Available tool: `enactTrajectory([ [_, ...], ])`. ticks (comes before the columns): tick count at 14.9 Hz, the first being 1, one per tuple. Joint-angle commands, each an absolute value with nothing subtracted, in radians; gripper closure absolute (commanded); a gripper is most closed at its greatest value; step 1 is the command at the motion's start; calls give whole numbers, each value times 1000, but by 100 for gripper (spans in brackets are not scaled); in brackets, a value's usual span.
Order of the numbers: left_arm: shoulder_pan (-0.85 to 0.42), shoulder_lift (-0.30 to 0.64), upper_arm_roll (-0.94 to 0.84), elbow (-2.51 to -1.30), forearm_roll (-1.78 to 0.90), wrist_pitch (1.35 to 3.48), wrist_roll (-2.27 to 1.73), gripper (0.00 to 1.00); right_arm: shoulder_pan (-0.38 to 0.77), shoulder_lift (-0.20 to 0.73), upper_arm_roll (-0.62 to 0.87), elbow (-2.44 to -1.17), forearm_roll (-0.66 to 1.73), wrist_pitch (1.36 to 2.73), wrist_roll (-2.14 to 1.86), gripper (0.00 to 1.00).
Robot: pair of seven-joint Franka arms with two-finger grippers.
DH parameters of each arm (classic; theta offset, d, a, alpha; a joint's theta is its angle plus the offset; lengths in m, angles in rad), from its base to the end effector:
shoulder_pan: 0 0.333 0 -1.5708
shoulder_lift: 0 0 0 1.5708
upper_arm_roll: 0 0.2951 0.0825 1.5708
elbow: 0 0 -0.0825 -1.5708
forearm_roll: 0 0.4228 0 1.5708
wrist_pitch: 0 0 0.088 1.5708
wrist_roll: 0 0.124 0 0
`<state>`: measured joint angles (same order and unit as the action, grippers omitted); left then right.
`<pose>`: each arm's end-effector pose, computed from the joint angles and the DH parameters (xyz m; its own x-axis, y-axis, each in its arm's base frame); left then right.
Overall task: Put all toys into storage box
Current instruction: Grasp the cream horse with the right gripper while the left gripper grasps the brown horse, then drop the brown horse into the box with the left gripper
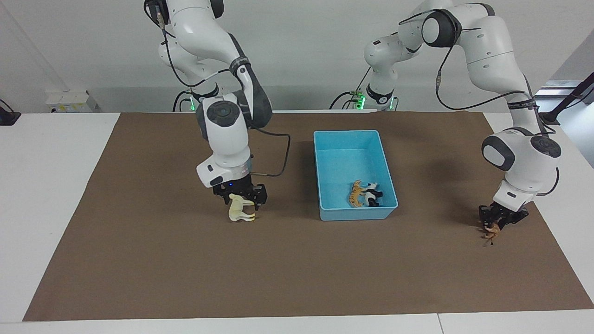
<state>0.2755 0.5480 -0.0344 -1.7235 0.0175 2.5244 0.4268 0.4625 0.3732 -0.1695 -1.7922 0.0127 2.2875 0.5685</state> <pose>0.6956 0.1729 0.2345 0.9531 -0.1965 0.2300 -0.1778 -0.9790 -0.0996 0.6525 0.2034 0.3002 0.9551 -0.2639 0.1343 -0.2629 -0.9645 -0.0254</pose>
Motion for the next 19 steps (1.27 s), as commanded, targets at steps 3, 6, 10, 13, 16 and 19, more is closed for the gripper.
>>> enactTrajectory([
  [3, 270, 541, -28, -1743, 11, 2527, 400, 100, 454, 344, -156, -1923, -8, 2356, 470, 0],
  [6, 233, 528, -28, -1634, 9, 2352, 299, 100, 436, 356, -156, -1940, -8, 2393, 391, 0],
  [10, 145, 387, -37, -1585, 8, 2146, 76, 100, 436, 380, -156, -1944, -6, 2436, 399, 0],
  [13, 31, 287, -37, -1589, 9, 2022, -147, 100, 440, 400, -156, -1947, -6, 2465, 402, 0],
  [16, -124, 233, -35, -1639, 11, 1959, -401, 100, 442, 417, -155, -1962, -5, 2522, 422, 0],
  [19, -266, 158, -34, -1810, 18, 1992, -557, 100, 445, 417, -155, -1965, -2, 2520, 448, 100],
])
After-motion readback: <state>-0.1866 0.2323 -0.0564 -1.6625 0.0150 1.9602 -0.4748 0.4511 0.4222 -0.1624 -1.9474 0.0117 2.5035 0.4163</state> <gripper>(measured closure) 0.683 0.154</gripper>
